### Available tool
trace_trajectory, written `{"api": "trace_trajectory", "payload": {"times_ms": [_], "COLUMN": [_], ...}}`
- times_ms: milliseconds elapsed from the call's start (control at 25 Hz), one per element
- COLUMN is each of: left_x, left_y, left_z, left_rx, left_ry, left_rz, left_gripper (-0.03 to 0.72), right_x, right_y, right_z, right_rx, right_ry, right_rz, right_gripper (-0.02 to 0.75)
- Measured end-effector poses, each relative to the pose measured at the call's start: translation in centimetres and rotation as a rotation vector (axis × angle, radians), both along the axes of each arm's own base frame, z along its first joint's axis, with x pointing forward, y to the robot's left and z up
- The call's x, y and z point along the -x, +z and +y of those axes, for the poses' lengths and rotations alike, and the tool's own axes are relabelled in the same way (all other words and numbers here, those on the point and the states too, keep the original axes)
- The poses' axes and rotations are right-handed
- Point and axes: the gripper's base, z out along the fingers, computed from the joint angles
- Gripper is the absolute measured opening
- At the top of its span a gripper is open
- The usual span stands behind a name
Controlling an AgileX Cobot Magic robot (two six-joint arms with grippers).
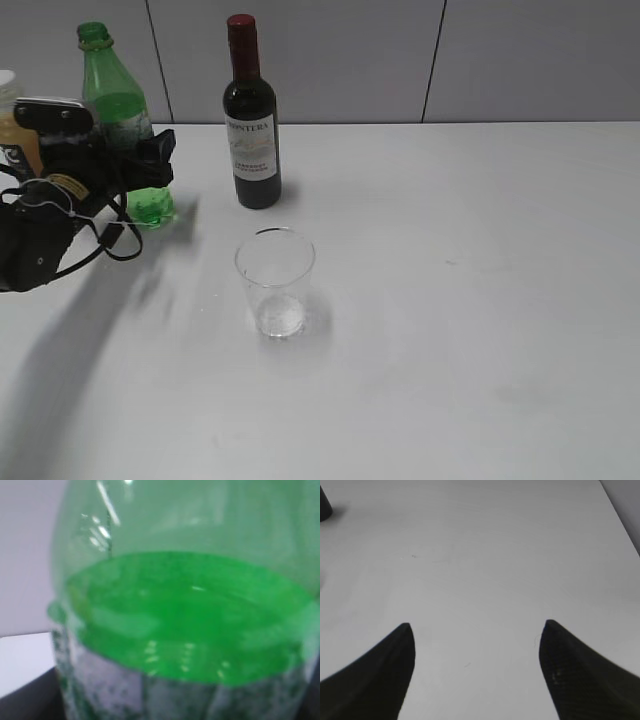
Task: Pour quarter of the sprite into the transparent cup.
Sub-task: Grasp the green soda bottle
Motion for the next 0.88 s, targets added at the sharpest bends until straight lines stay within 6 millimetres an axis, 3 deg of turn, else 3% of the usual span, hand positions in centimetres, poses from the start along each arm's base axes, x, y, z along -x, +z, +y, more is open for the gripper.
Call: {"api": "trace_trajectory", "payload": {"times_ms": [200, 520, 880], "left_x": [-0.29, -0.29, -0.27], "left_y": [-0.09, -0.12, -0.13], "left_z": [-0.05, -0.05, 0.09], "left_rx": [0.001, 0.004, 0.009], "left_ry": [0.001, 0.001, 0.016], "left_rz": [-0.003, -0.019, -0.022], "left_gripper": [0.598, 0.476, 0.469], "right_x": [0.00, 0.00, 0.00], "right_y": [0.00, 0.00, 0.00], "right_z": [0.00, 0.00, 0.00], "right_rx": [0.000, 0.000, 0.000], "right_ry": [0.000, 0.000, 0.000], "right_rz": [0.000, 0.000, 0.000], "right_gripper": [0.594, 0.594, 0.594]}}
